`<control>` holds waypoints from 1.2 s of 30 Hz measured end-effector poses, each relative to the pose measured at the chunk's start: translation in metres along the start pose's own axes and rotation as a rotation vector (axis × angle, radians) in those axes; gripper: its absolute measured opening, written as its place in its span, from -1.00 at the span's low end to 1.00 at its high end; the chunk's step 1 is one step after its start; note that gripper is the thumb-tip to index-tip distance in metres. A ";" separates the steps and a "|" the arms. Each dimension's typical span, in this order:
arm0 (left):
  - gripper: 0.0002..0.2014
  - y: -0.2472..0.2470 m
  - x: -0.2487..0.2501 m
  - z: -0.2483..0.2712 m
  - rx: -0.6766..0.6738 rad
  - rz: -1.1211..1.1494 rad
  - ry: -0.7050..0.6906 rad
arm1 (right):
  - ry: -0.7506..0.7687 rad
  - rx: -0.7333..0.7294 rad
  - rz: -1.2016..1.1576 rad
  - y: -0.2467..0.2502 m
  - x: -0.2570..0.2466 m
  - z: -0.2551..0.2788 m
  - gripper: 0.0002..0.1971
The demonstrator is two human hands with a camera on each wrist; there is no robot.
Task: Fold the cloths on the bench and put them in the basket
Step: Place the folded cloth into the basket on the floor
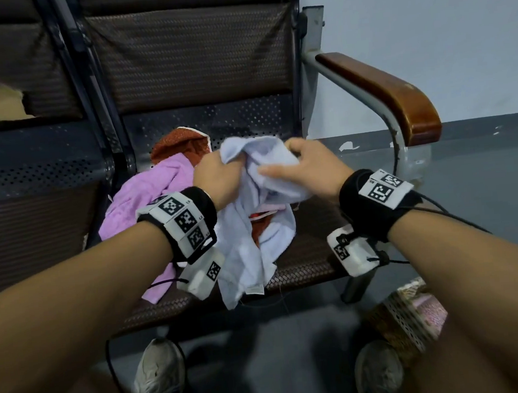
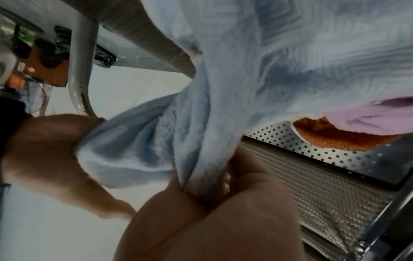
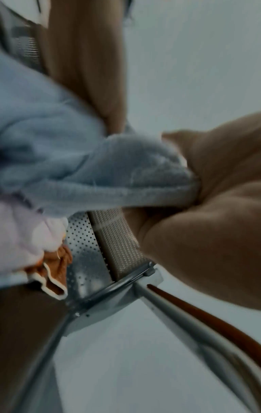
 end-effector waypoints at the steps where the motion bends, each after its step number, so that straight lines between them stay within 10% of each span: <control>1: -0.64 0.002 0.003 -0.003 0.039 0.065 0.025 | -0.006 -0.081 0.187 0.000 0.006 0.002 -0.68; 6: -0.65 0.014 0.006 -0.013 0.149 0.231 0.148 | -0.195 -0.081 0.578 0.004 0.052 0.001 -0.65; 12: -0.78 0.021 -0.011 -0.016 0.073 -0.115 0.062 | -0.323 0.252 -0.366 0.010 0.048 -0.008 -0.68; 17: -0.71 0.018 -0.007 -0.018 0.003 -0.166 0.095 | 0.028 0.438 -0.102 0.020 0.023 -0.009 -0.81; 24: -0.57 0.021 -0.006 -0.025 0.090 0.166 0.261 | -0.086 0.255 0.003 0.019 0.048 -0.005 -0.95; 32: -0.80 0.025 -0.010 -0.025 0.034 0.143 0.316 | 0.141 -0.176 0.263 -0.003 0.004 0.018 -0.45; 36: -0.57 0.021 0.000 -0.017 -0.198 0.200 0.399 | 0.032 -0.343 0.418 -0.023 0.001 0.025 -0.53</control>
Point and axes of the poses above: each hand's wrist, its own z-axis away from the middle knuckle, its own y-axis out of the back of the hand, x = y × z, the point moved 2 cm from there along -z, towards the middle knuckle, and after that the axes turned 3 degrees about x, right-handed, at the moved point
